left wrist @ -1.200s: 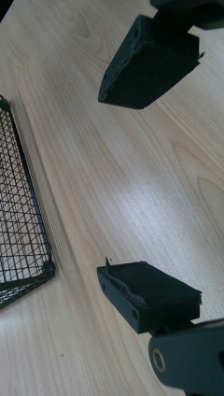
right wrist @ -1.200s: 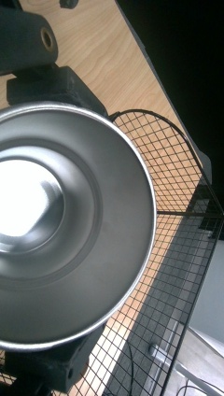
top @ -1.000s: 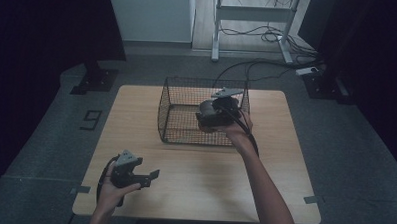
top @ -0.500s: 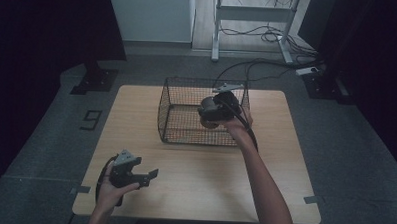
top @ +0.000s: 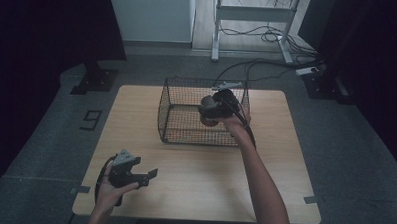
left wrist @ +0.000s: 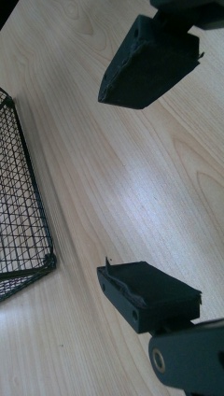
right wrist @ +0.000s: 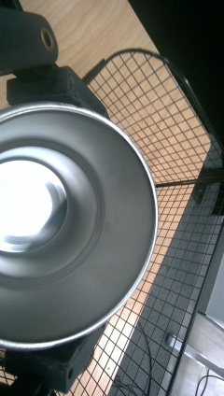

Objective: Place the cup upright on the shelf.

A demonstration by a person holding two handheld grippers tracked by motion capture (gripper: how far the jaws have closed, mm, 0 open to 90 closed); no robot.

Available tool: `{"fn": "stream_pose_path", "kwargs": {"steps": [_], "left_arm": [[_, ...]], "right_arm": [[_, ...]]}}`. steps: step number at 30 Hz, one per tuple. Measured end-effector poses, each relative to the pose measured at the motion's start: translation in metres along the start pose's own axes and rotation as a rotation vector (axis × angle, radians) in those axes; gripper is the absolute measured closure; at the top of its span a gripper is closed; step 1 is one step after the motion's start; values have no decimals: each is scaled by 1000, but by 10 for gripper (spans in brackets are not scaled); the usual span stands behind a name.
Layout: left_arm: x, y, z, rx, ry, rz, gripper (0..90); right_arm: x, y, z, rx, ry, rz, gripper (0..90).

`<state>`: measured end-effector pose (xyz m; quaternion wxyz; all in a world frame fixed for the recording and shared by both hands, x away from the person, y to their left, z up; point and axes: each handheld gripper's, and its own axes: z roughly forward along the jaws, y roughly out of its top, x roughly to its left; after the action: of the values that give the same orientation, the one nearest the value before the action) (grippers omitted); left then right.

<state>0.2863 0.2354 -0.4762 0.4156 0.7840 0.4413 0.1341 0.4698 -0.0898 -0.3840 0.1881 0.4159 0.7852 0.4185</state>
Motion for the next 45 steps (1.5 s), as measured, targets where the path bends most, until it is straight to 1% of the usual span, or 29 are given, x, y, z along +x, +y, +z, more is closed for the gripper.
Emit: {"fn": "stream_pose_path", "kwargs": {"steps": [6,11,16,21,22,27,29,33,37,41,43,45], "left_arm": [[1,0,-1,0,0,-3,154],[2,0,-1,-4,0,-6,154],[2,0,-3,-10,-4,-6,154],[3,0,-3,-9,-3,-6,154],[3,0,-3,-11,-3,-8,154],[5,0,-3,-12,-2,-12,154],[4,0,-3,-11,-4,-8,154],[3,0,-2,-10,-5,-7,154],[4,-1,-2,-9,-4,-9,154],[3,0,-2,-9,-5,-7,154],[3,0,-1,-9,-6,-6,154],[3,0,-1,-8,-7,-6,154]], "right_arm": [[-5,4,9,8,-5,2,133],[-6,6,15,14,-5,4,133],[-8,9,25,26,-8,-1,133],[-13,11,30,29,-8,10,133],[-16,14,31,23,-11,27,133],[-20,19,34,26,-14,28,133],[-22,21,39,36,-19,29,133],[-24,22,44,47,-22,31,133],[-29,22,49,47,-20,49,133],[-30,20,55,52,-14,57,133],[-30,19,56,53,-13,56,133],[-29,17,61,61,-13,51,133]]}}
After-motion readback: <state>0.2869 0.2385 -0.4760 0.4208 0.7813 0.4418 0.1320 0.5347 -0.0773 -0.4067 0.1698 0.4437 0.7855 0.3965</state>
